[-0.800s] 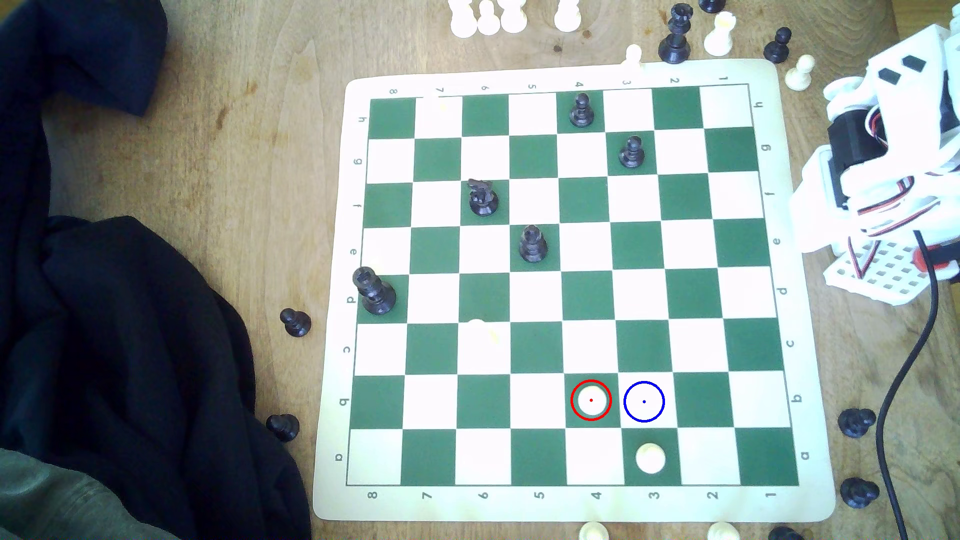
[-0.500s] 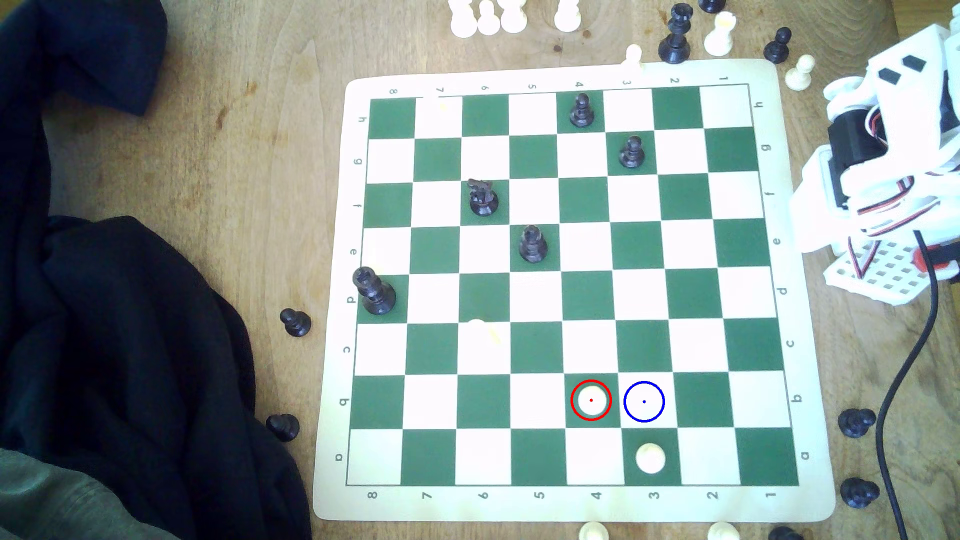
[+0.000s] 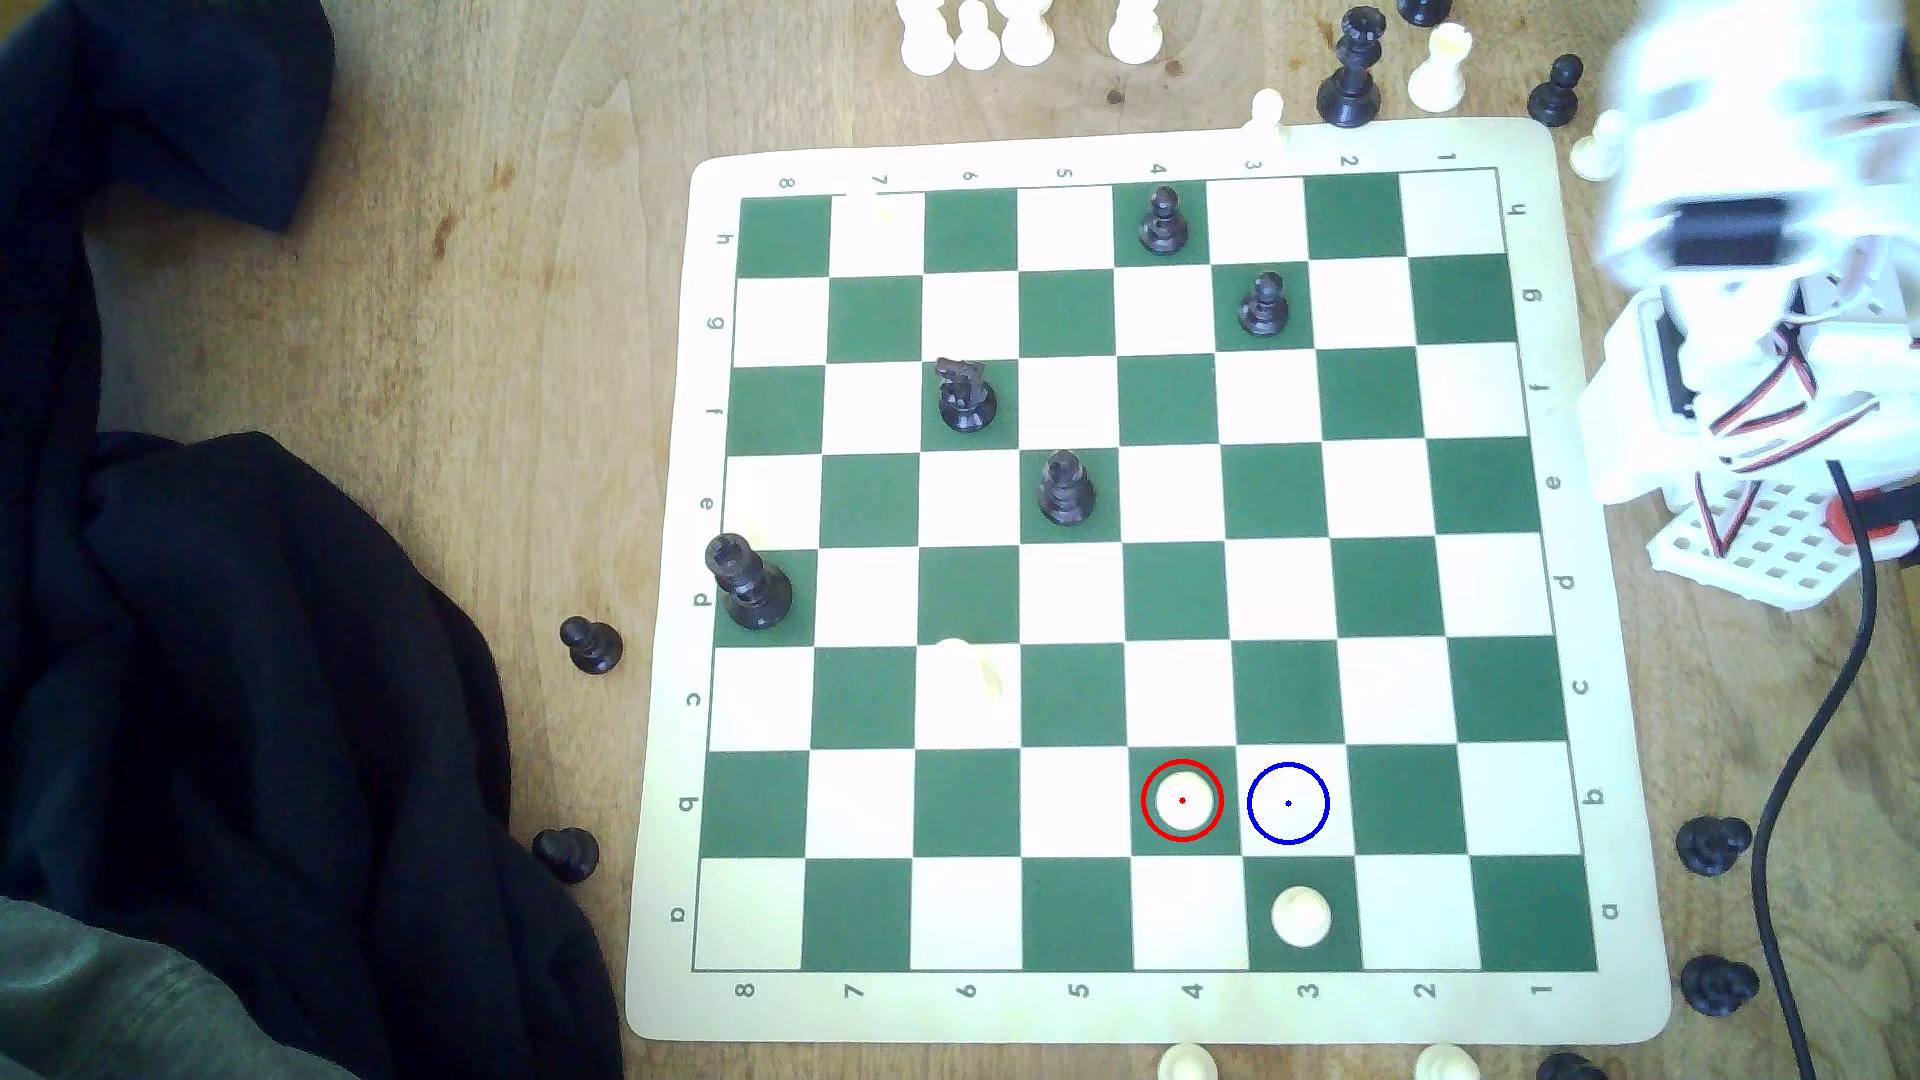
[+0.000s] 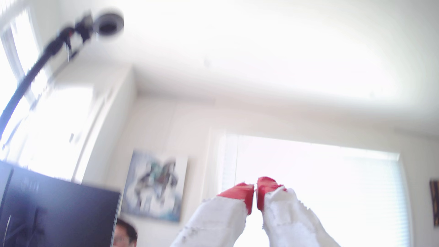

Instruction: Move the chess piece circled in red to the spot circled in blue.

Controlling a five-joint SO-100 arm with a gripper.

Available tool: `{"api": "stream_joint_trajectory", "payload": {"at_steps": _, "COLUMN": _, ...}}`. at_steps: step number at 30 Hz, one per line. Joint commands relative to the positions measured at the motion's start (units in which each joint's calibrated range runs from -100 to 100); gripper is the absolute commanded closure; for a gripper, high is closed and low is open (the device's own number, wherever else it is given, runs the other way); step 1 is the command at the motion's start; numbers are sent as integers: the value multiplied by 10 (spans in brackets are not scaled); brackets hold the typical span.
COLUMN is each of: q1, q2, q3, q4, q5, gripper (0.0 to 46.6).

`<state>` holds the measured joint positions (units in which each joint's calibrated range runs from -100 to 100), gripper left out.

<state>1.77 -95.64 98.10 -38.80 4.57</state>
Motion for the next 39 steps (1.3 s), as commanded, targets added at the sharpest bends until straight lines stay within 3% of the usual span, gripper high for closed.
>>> {"api": "stream_joint_trajectory", "payload": {"at_steps": 1, "q1": -18, "q2": -2, "q3": -75, "q4": 319, "q5": -2, "gripper": 464}}
{"api": "stream_joint_trajectory", "payload": {"at_steps": 6, "q1": -37, "q2": 14, "q3": -165, "q4": 530, "q5": 0, "gripper": 414}}
{"api": "stream_joint_trajectory", "payload": {"at_steps": 13, "q1": -117, "q2": 160, "q3": -328, "q4": 778, "q5": -7, "gripper": 424}}
{"api": "stream_joint_trajectory", "payload": {"at_steps": 15, "q1": -129, "q2": 181, "q3": -337, "q4": 802, "q5": -8, "gripper": 417}}
{"api": "stream_joint_trajectory", "payload": {"at_steps": 21, "q1": -185, "q2": 268, "q3": -367, "q4": 852, "q5": -49, "gripper": 347}}
{"api": "stream_joint_trajectory", "payload": {"at_steps": 24, "q1": -203, "q2": 305, "q3": -386, "q4": 876, "q5": -53, "gripper": 325}}
{"api": "stream_joint_trajectory", "payload": {"at_steps": 31, "q1": -248, "q2": 417, "q3": -404, "q4": 888, "q5": -49, "gripper": 340}}
{"api": "stream_joint_trajectory", "payload": {"at_steps": 39, "q1": -245, "q2": 524, "q3": -429, "q4": 842, "q5": -51, "gripper": 339}}
